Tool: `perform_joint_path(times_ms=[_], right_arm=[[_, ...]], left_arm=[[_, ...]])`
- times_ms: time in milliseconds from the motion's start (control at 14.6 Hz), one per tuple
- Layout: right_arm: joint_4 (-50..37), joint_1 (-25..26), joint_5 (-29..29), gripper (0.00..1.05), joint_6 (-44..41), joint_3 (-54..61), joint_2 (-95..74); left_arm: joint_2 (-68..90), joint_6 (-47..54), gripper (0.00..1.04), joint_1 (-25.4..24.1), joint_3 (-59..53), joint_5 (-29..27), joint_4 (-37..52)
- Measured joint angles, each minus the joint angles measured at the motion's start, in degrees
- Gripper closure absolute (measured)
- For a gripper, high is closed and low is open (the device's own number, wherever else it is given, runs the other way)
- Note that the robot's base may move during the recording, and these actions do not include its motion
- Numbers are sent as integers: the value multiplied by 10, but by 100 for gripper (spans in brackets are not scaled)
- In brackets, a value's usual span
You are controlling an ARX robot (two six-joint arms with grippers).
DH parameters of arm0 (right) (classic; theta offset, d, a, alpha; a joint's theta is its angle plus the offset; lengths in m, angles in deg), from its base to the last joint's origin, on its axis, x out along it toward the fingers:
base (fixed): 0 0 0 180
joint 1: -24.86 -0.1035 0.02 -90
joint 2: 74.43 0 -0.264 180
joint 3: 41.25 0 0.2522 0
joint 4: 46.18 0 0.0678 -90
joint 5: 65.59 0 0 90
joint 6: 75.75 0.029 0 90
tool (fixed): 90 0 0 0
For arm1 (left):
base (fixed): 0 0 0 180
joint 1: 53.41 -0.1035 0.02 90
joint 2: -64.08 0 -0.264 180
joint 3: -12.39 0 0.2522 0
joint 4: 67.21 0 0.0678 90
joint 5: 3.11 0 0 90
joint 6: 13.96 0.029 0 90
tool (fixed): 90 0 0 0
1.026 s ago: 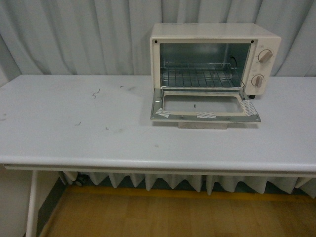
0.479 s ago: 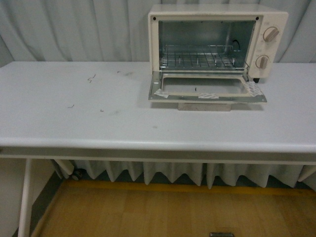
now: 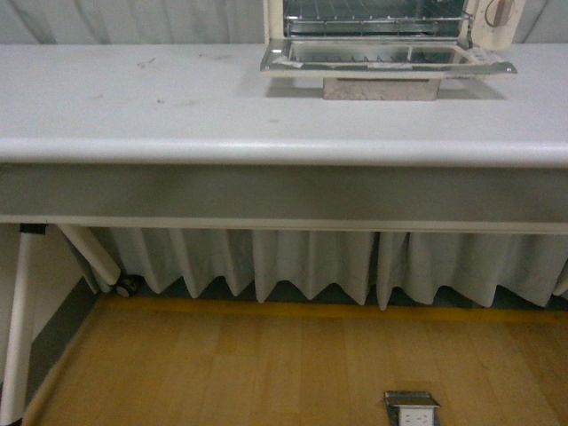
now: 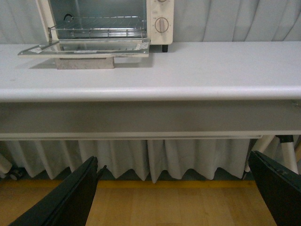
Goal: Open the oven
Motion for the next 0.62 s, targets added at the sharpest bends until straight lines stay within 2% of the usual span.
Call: perform_joint_path(times_ms=[616], right_arm=[[2,0,1,6,0,0,0]], left_arm=[[0,0,7,0,0,0,-2]])
